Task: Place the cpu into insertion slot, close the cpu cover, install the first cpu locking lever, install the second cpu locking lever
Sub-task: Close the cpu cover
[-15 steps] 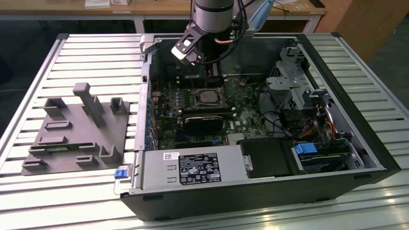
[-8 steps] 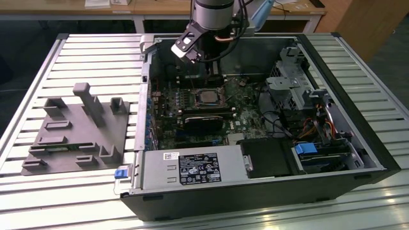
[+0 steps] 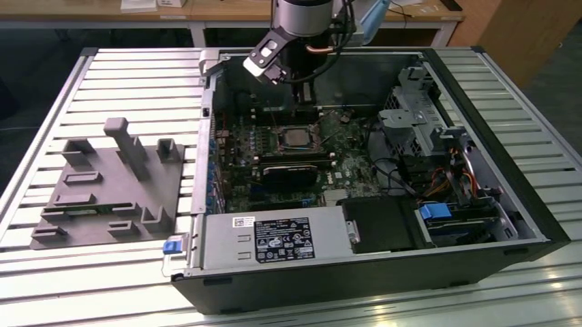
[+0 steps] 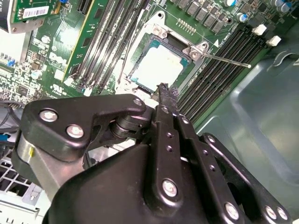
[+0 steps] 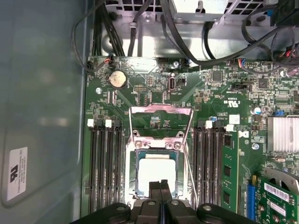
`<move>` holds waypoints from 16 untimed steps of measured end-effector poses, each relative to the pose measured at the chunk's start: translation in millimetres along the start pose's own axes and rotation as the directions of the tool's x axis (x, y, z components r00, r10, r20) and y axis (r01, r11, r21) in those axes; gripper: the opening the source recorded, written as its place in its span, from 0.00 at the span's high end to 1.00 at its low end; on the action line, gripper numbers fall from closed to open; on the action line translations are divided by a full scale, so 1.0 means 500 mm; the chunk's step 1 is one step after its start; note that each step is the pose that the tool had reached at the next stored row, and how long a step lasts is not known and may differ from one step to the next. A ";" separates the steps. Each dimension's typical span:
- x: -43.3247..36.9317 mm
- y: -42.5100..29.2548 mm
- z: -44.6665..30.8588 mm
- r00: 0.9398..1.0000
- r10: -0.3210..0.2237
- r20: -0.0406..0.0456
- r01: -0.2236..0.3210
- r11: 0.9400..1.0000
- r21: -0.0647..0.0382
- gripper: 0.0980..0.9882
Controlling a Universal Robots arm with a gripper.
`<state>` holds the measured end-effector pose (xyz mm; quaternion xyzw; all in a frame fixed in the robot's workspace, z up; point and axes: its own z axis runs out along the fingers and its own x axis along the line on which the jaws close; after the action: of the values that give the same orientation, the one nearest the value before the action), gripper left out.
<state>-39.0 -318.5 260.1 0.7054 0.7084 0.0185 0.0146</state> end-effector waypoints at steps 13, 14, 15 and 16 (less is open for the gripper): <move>-0.019 0.000 -0.001 1.000 0.000 0.000 0.000 1.000 0.000 0.99; -0.019 0.000 -0.002 1.000 0.000 0.000 0.000 1.000 0.000 0.99; -0.019 0.000 -0.005 1.000 0.000 -0.001 0.000 1.000 0.000 0.99; -0.019 0.000 -0.008 1.000 0.000 -0.001 0.000 1.000 0.000 0.99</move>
<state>-39.1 -327.8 264.3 0.7054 0.7084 0.0189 0.0141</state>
